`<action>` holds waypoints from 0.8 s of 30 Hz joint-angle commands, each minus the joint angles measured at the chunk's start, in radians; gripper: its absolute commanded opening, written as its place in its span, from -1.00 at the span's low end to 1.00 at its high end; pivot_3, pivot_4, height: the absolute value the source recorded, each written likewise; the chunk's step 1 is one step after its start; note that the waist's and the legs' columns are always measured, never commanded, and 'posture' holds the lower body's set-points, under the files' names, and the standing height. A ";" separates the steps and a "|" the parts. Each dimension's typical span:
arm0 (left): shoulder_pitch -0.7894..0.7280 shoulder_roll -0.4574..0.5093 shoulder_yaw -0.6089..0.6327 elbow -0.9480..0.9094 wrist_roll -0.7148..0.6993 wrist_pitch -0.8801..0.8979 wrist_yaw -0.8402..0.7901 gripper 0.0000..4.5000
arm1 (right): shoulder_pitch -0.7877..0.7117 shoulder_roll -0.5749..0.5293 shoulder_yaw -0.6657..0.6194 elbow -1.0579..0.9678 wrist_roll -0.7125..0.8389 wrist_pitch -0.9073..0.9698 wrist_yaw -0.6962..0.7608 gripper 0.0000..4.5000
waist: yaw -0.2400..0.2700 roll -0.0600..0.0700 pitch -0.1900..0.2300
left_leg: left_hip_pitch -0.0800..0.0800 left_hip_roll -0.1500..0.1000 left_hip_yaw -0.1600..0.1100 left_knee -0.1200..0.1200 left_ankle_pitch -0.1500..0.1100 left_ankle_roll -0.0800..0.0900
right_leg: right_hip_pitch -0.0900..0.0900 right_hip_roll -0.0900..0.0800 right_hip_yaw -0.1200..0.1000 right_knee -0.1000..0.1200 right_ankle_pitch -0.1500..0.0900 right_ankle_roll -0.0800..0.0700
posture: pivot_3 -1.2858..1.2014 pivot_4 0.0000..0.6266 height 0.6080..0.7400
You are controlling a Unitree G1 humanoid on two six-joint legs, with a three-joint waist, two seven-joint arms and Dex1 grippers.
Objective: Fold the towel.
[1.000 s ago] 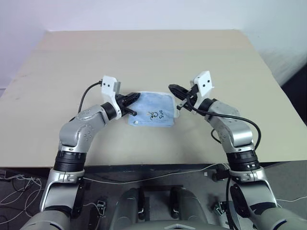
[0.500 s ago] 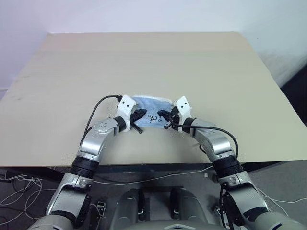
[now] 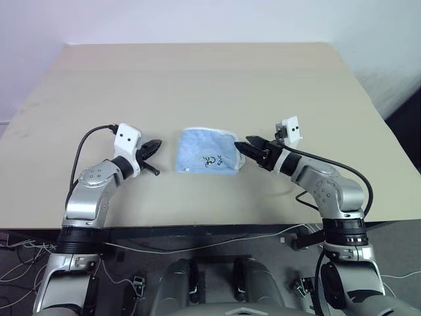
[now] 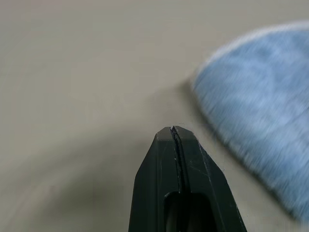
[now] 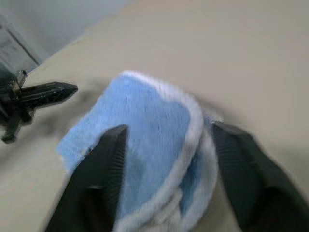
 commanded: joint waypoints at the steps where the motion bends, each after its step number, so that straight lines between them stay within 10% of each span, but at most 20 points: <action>1: 0.035 0.021 0.019 -0.054 0.013 -0.033 -0.021 -1.00 | -0.041 0.035 -0.108 0.033 0.124 0.136 -0.075 0.92 | -0.002 0.000 0.000 | 0.000 0.000 0.000 0.000 0.000 0.000 | 0.000 0.000 0.000 0.000 0.000 0.000 | 0.03 -0.52 1.00; 24: 0.113 -0.003 0.032 -0.133 -0.026 -0.056 -0.090 -1.00 | -0.108 0.266 -0.166 0.147 0.238 0.338 -0.282 0.99 | -0.008 0.000 0.000 | -0.004 0.002 0.002 -0.001 0.003 -0.003 | -0.006 0.006 0.001 0.001 0.000 -0.001 | 0.03 -0.52 1.00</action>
